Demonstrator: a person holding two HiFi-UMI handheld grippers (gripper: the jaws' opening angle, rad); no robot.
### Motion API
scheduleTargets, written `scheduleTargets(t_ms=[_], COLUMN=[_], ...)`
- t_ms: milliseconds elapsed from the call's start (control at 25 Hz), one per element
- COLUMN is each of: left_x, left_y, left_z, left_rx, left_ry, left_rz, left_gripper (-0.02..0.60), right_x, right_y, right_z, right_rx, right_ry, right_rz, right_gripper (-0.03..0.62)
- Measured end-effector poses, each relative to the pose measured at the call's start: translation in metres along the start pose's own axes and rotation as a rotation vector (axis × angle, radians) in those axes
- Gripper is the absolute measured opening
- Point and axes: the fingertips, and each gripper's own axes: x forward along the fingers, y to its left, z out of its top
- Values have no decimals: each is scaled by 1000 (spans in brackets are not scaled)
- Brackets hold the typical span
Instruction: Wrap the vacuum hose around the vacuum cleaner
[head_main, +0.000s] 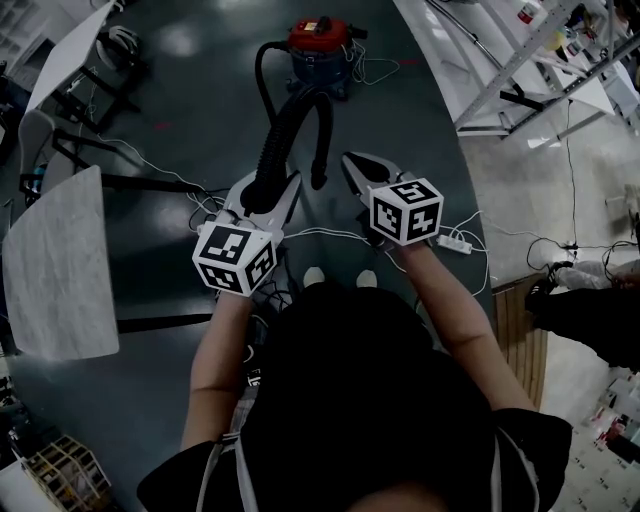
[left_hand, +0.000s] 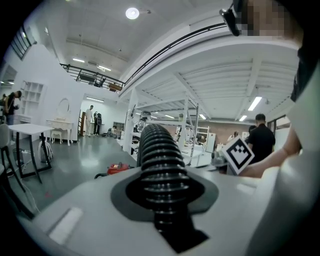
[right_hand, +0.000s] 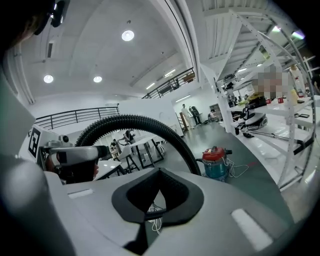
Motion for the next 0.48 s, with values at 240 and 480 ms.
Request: scheduleTargets(t_ms=[240,480], left_x=[-2,-13], left_y=[10,20], left_z=[26,50], left_rx=[32,75], left_ry=[-23,-62], left_rz=[-39,-101], left_gripper=[115,115], right_x=[11,31], right_y=[-5,-7], right_z=[-1,5], right_rx=[-23,-30], right_ry=[14,25], right_rz=[-4,-23], right_gripper=[-2,11])
